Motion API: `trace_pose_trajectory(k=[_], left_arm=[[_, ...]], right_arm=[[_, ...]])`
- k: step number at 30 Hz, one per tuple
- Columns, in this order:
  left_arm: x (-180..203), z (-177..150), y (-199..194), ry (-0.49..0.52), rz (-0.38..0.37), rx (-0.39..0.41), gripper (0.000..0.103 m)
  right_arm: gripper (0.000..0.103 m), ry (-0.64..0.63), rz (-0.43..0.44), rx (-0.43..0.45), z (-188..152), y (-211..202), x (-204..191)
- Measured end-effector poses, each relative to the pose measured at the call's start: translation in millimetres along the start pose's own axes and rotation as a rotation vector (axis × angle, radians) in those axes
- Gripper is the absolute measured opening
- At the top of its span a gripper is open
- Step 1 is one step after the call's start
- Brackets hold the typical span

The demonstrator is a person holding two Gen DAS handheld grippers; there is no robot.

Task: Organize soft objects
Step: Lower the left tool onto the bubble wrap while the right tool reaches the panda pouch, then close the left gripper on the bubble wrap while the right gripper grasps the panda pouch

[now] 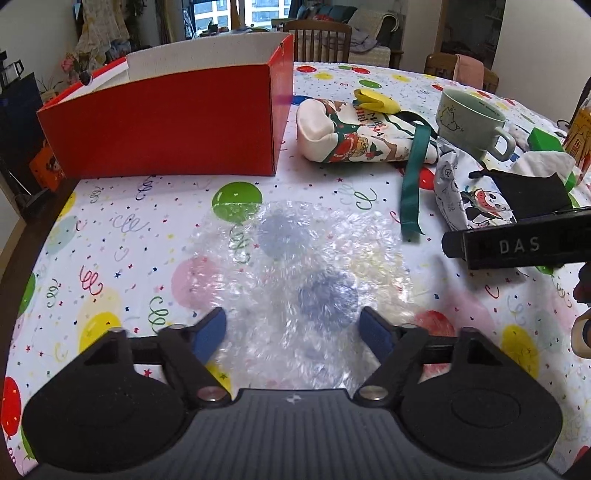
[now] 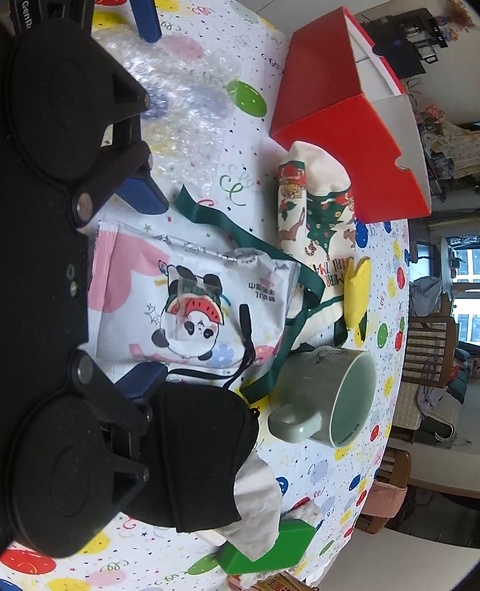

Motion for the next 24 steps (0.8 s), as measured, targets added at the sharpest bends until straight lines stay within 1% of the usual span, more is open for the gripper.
trace_pose_trajectory(k=[1,2,3,5,7,9,12,15,20,24], left_arm=[[0.3,0.5,-0.4,0.001,0.004,0.003,0.057],[0.6,1.2,-1.0,0.003,0.009,0.006,0.048],[1.0,2.2,-1.7,0.003,0.009,0.011,0.044],[0.4,4.0,-2.5,0.000,0.013,0.016,0.031],[-1.0,5.8,-3.0,-0.010,0.015,0.020,0.028],[-3.0,6.3,-3.9,-0.023,0.012,0.024,0.021],[-5.8,7.1,-5.1,-0.045,0.010,0.030,0.018],[-6.3,8.7,-7.0,-0.049,0.016,0.038,0.016],[-7.3,11.2,-11.5,-0.058,0.018,0.051,0.014],[-7.1,14.1,-19.3,-0.073,0.013,0.058,0.014]], right_arm=[[0.087,-0.002,-0.004,-0.002,-0.3,0.7,0.0],[0.087,-0.001,-0.003,-0.003,-0.6,1.3,-0.1],[0.086,-0.003,-0.006,-0.007,-1.0,2.3,-0.2],[0.083,-0.011,-0.013,-0.015,-1.8,4.1,-0.8],[0.078,-0.013,-0.023,-0.017,-3.1,4.2,0.2],[0.076,-0.009,-0.021,-0.015,-4.6,1.9,2.2],[0.073,-0.005,-0.013,-0.005,-7.1,-4.6,4.7],[0.071,-0.018,0.003,0.029,-8.2,-15.7,6.5],[0.069,-0.066,0.061,0.068,-11.1,-36.4,7.4],[0.068,-0.069,0.110,0.085,-10.0,-52.6,10.3]])
Point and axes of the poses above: each gripper's, at about its wrist camera, not at the fingertips, and y roughly the way its jaws point, x to its right, z to its top, the point moved 5 cm from there along y, roughly the way its jaws point, and after that the axes turned 8 degrees about -z, right-handed, at the moved point
